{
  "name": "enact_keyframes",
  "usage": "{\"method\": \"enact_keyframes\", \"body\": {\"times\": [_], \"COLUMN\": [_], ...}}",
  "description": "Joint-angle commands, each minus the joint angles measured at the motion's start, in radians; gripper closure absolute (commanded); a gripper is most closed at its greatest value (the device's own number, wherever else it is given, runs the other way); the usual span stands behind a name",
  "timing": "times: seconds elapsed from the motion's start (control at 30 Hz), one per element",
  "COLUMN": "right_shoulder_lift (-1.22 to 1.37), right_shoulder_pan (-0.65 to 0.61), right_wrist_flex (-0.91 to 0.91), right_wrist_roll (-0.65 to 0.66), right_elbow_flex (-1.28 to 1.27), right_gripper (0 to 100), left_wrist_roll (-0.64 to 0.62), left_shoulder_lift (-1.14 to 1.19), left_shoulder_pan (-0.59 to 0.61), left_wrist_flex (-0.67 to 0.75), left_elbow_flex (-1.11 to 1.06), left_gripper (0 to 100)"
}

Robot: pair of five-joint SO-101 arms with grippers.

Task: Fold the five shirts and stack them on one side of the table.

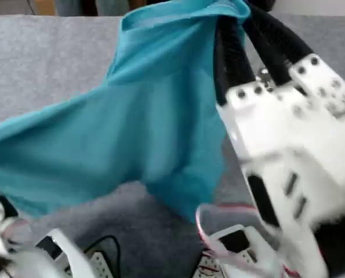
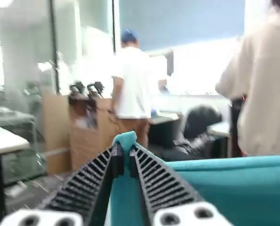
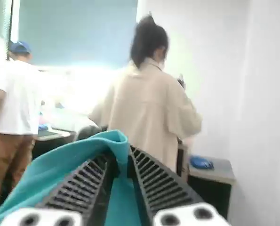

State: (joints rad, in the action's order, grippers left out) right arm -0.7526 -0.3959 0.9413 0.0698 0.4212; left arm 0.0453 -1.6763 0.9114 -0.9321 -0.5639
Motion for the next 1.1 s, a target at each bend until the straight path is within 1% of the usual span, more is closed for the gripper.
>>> {"method": "enact_keyframes", "body": {"times": [0.0, 0.07, 0.17, 0.23, 0.3, 0.4, 0.5, 0.57, 0.63, 0.7, 0.8, 0.9, 0.97, 1.07], "right_shoulder_lift": [0.065, 0.105, 0.156, 0.188, 0.222, 0.280, 0.331, 0.364, 0.401, 0.435, 0.487, 0.550, 0.602, 0.694], "right_shoulder_pan": [-0.071, -0.078, -0.080, -0.080, -0.081, -0.080, -0.078, -0.078, -0.077, -0.061, -0.046, -0.012, 0.012, 0.043], "right_wrist_flex": [0.129, 0.195, 0.284, 0.338, 0.384, 0.422, 0.416, 0.399, 0.341, 0.247, 0.015, -0.236, -0.377, -0.506], "right_wrist_roll": [-0.003, -0.006, -0.005, -0.003, -0.003, 0.000, 0.011, 0.051, 0.075, 0.084, 0.110, 0.126, 0.126, 0.123], "right_elbow_flex": [0.294, 0.410, 0.527, 0.545, 0.545, 0.496, 0.403, 0.314, 0.200, 0.079, -0.111, -0.265, -0.323, -0.337], "right_gripper": [98.5, 98.5, 98.5, 98.5, 98.5, 98.5, 98.5, 98.5, 98.5, 98.5, 98.5, 98.5, 98.5, 98.5], "left_wrist_roll": [-0.003, -0.003, -0.002, -0.002, -0.006, -0.009, -0.009, -0.011, -0.011, -0.011, -0.009, -0.005, -0.003, -0.002], "left_shoulder_lift": [-0.055, -0.063, -0.057, -0.044, -0.029, 0.005, 0.040, 0.064, 0.095, 0.129, 0.210, 0.331, 0.436, 0.624], "left_shoulder_pan": [0.071, 0.093, 0.085, 0.070, 0.048, 0.022, 0.007, -0.004, -0.021, -0.045, -0.137, -0.213, -0.252, -0.288], "left_wrist_flex": [-0.015, -0.063, -0.184, -0.253, -0.284, -0.278, -0.261, -0.210, -0.120, 0.005, 0.250, 0.539, 0.707, 0.908], "left_elbow_flex": [0.048, 0.090, 0.183, 0.223, 0.226, 0.196, 0.136, 0.073, -0.010, -0.105, -0.277, -0.409, -0.440, -0.426], "left_gripper": [97, 97, 97, 97, 97, 97, 97, 97, 97, 97, 97, 97, 97, 97]}}
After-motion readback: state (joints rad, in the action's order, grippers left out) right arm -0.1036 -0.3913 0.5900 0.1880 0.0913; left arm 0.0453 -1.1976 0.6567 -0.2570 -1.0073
